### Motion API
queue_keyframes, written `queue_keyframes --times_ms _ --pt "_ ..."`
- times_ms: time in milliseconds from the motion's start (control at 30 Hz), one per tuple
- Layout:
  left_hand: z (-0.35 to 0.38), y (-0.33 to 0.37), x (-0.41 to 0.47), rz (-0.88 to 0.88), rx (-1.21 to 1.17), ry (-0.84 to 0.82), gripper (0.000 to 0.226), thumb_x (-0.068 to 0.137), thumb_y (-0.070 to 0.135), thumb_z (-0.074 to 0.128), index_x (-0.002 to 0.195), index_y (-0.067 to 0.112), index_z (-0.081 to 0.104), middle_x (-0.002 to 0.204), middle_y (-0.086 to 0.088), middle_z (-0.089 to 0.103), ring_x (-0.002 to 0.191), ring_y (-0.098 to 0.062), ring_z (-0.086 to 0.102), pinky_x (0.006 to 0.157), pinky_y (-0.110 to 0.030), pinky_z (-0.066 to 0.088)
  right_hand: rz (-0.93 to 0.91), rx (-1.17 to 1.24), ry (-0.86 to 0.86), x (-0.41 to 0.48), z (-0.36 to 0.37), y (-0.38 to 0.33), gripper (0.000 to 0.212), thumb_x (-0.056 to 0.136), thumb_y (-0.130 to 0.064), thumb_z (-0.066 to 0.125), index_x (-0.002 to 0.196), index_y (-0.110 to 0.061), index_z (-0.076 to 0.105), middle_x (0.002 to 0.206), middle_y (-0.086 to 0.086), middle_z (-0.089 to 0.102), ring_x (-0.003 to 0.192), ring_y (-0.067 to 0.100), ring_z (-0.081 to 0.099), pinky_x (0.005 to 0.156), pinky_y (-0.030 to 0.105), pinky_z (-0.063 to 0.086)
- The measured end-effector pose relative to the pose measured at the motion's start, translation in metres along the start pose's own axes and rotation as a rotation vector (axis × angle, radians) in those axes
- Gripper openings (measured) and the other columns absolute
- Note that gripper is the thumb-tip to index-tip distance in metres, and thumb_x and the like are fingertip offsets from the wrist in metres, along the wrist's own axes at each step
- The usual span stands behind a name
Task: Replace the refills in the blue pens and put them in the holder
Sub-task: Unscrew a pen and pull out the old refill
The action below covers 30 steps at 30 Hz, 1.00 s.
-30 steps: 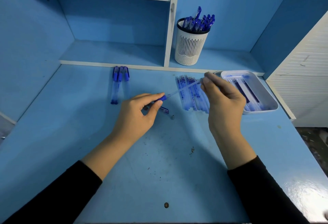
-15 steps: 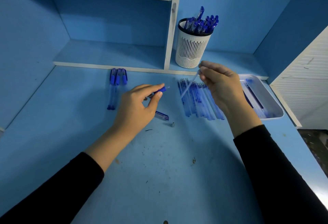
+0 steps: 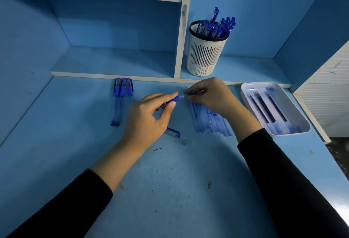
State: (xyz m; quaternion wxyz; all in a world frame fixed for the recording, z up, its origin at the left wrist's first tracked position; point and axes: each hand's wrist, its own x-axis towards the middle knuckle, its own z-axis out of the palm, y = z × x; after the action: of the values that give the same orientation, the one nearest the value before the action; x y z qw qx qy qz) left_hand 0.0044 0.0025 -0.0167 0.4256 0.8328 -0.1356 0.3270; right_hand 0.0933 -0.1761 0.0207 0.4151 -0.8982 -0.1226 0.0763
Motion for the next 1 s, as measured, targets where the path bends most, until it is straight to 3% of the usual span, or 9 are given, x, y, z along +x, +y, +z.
queue_keyframes --times_ms 100,300,433,567,767,900,1000 --pt "0.0 0.0 0.0 -0.007 -0.003 -0.003 0.022 0.092 0.013 0.065 0.112 0.01 0.073 0.103 0.006 0.072 0.087 -0.013 0.068 0.076 -0.029 0.055 -0.022 -0.087 0.035 0.0 0.003 -0.003 0.019 0.08 -0.009 0.075 0.099 -0.016 0.076 0.09 -0.003 0.071 0.07 -0.003 0.058 0.06 -0.004 0.038" --pt "-0.001 -0.001 0.0 -0.018 0.002 0.001 0.022 0.093 0.013 0.066 0.113 0.01 0.073 0.104 0.006 0.072 0.088 -0.011 0.068 0.076 -0.028 0.055 -0.097 -0.266 0.08 -0.003 0.014 -0.009 0.025 0.082 -0.007 0.071 0.106 -0.007 0.074 0.103 0.008 0.071 0.083 0.009 0.054 0.059 -0.005 0.033" --pt "-0.001 -0.001 0.0 -0.016 0.003 0.005 0.021 0.092 0.012 0.066 0.112 0.01 0.074 0.102 0.003 0.073 0.085 -0.011 0.067 0.074 -0.029 0.055 -0.119 -0.323 0.095 -0.006 0.014 -0.012 0.024 0.084 -0.004 0.067 0.107 -0.007 0.073 0.103 0.01 0.07 0.087 0.015 0.058 0.065 0.006 0.035" --pt "0.0 0.0 0.0 0.002 -0.003 0.0 0.02 0.092 0.011 0.067 0.11 0.009 0.074 0.101 0.004 0.073 0.083 -0.012 0.067 0.073 -0.03 0.056 -0.138 -0.294 0.141 -0.022 -0.001 -0.01 0.024 0.088 -0.002 0.06 0.105 -0.011 0.074 0.102 0.006 0.071 0.08 0.011 0.056 0.071 0.008 0.035" --pt "0.004 0.006 0.006 0.062 -0.028 -0.056 0.02 0.093 0.011 0.067 0.111 0.008 0.074 0.105 0.006 0.072 0.094 -0.004 0.067 0.084 -0.017 0.052 -0.086 -0.362 0.32 -0.056 -0.051 0.017 0.021 0.089 -0.006 0.062 0.105 -0.011 0.073 0.101 0.005 0.072 0.081 0.013 0.056 0.072 0.009 0.032" --pt "0.013 0.003 0.019 0.087 -0.066 -0.128 0.021 0.092 0.013 0.068 0.111 0.01 0.074 0.1 0.0 0.074 0.085 -0.015 0.068 0.08 -0.023 0.054 -0.01 -0.51 0.453 -0.07 -0.081 0.055 0.019 0.088 -0.009 0.06 0.098 -0.012 0.076 0.098 0.008 0.074 0.089 0.025 0.065 0.072 0.022 0.038" --pt "0.022 0.002 0.024 0.089 -0.08 -0.155 0.022 0.091 0.01 0.069 0.112 0.009 0.073 0.1 -0.002 0.074 0.084 -0.007 0.065 0.081 -0.013 0.05 0.073 -0.586 0.461 -0.076 -0.095 0.072 0.015 0.083 -0.008 0.062 0.085 -0.008 0.076 0.086 0.016 0.072 0.082 0.036 0.063 0.069 0.033 0.042"
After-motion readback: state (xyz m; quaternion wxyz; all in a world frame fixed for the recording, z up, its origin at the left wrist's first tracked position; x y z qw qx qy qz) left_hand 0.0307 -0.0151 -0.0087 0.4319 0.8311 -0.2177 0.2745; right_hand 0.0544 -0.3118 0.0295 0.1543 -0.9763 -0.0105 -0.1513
